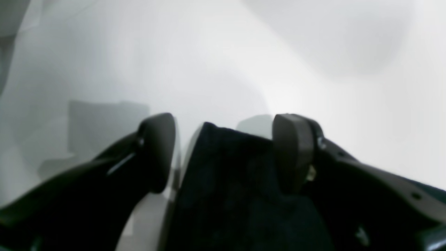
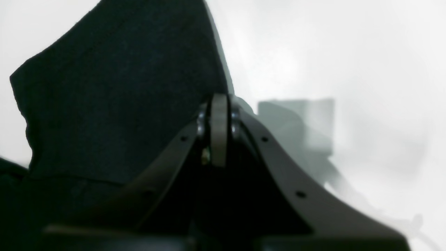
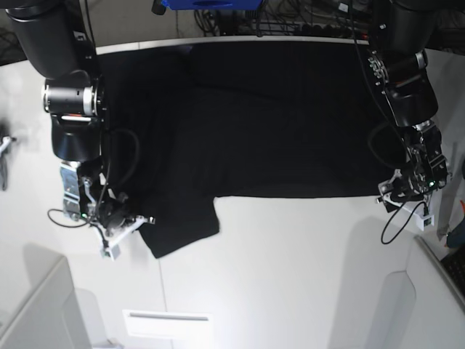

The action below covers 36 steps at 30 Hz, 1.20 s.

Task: Fold the T-shirt properly
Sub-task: 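Fold the hem up over the shoulders with both grippers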

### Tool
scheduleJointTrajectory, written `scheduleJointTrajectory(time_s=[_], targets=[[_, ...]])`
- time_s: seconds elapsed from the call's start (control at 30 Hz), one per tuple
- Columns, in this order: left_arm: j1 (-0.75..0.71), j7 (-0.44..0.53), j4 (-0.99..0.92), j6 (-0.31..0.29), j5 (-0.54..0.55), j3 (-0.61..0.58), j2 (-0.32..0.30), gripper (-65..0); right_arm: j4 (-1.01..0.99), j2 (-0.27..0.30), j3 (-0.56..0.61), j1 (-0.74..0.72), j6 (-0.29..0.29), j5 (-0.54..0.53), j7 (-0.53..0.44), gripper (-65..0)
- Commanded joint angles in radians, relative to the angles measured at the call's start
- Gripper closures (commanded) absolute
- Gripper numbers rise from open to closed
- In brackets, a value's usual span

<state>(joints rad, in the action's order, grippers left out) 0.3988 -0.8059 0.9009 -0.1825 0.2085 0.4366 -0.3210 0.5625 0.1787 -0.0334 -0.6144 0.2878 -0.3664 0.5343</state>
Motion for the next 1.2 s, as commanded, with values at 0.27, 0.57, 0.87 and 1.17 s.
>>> scheduleJointTrajectory(time_s=[0.27,0.57,0.87,1.17], targets=[[0.004,-0.045,0.011,0.004,-0.001,0.003,-0.002,0.0,0.043,0.009,-0.001,0.004,0.000,0.007,-0.018,0.0],[-0.073,-0.099,0.111,-0.108,0.187,-0.005,-0.065,0.0,0.314,0.023,-0.010,0.139,-0.003,0.004,-0.016,0.0],[-0.206,-0.103,0.232,-0.110,0.444,0.003,-0.155,0.0,0.611,0.025,-0.142,0.290,-0.003,0.004,0.048,0.0],[-0.357,-0.103,0.357,-0.107,0.779,0.005,-0.224,0.0,0.905,0.014,-0.178,0.477,-0.003,0.004,0.135,0.0]])
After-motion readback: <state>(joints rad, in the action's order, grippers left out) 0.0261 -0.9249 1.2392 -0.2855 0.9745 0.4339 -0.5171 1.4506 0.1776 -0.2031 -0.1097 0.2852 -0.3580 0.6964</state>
